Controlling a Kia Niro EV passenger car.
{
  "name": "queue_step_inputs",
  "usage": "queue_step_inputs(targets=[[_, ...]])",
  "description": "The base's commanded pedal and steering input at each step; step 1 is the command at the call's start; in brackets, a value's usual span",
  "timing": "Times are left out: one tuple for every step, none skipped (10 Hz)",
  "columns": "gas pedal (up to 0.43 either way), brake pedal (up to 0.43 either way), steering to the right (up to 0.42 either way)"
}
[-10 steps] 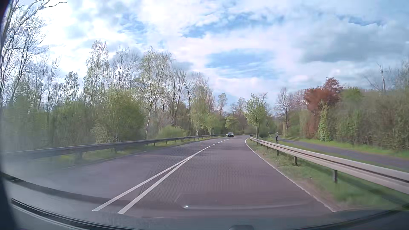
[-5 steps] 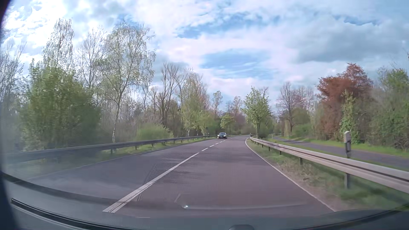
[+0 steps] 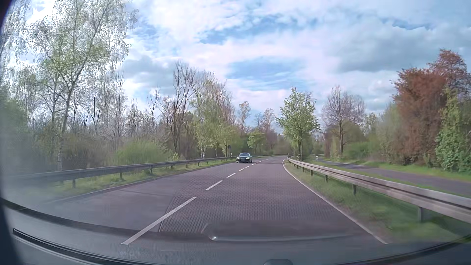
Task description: Follow the waypoints while adhering to traffic rules and regulations
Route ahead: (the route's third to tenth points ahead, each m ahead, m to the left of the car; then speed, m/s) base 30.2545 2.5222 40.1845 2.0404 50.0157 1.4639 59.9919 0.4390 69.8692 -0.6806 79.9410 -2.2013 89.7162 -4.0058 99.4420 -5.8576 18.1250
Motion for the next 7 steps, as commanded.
queue_step_inputs(targets=[[0.228,0.000,0.010],[0.228,0.000,0.010],[0.228,0.000,0.010],[0.228,0.000,0.010],[0.248,0.000,0.010],[0.268,0.000,0.010],[0.287,0.000,0.010]])
